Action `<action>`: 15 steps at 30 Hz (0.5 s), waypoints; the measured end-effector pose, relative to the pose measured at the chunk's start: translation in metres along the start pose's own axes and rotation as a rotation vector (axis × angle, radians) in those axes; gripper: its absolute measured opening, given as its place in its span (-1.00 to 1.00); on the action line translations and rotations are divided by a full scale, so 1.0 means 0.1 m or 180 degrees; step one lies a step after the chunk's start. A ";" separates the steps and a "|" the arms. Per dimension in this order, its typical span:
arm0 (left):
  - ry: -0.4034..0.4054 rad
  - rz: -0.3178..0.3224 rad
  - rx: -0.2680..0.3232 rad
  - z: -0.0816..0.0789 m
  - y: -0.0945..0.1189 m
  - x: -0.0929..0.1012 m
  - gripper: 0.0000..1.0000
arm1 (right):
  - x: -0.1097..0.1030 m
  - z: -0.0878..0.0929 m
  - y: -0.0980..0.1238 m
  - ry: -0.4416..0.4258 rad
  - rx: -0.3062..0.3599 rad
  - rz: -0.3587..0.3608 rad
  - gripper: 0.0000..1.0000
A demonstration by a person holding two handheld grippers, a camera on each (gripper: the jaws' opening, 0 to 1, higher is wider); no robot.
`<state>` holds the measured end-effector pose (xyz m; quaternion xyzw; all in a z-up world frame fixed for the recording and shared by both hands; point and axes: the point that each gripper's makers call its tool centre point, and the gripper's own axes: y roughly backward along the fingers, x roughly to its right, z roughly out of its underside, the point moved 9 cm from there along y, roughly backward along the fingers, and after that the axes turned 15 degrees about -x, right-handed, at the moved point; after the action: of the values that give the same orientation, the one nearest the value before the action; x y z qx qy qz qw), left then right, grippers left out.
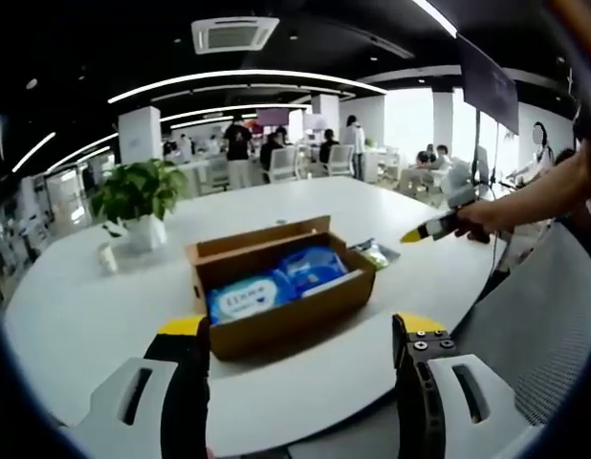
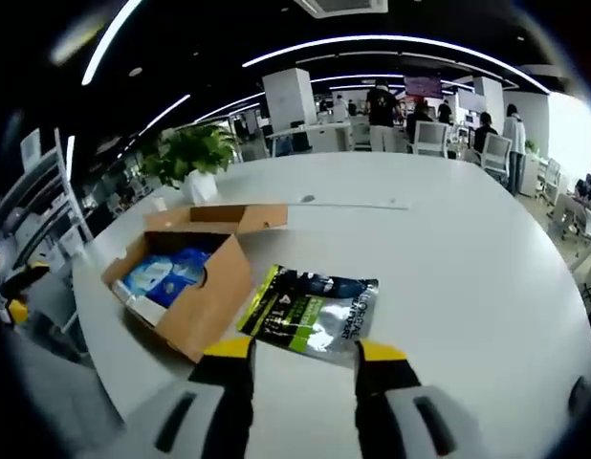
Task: Operate the shoe box by opening the lid, removing the specified soft item, and placing it in the target area until the item is outside and the box remains undamaged.
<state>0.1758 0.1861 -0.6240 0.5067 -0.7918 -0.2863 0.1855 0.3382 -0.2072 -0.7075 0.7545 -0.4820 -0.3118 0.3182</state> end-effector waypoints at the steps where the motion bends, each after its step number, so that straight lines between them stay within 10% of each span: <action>1: 0.0000 0.0009 -0.0006 0.00 0.00 0.00 0.62 | -0.02 0.00 0.04 0.0046 0.0003 -0.0005 -0.17; 15: -0.0037 0.0071 -0.0069 0.01 -0.02 -0.01 0.64 | -0.15 0.15 0.46 0.0294 -0.0021 -0.0001 0.09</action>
<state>0.1769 0.1868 -0.6258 0.4942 -0.7952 -0.2957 0.1895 0.2969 -0.2112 -0.6780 0.7671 -0.4656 -0.2782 0.3426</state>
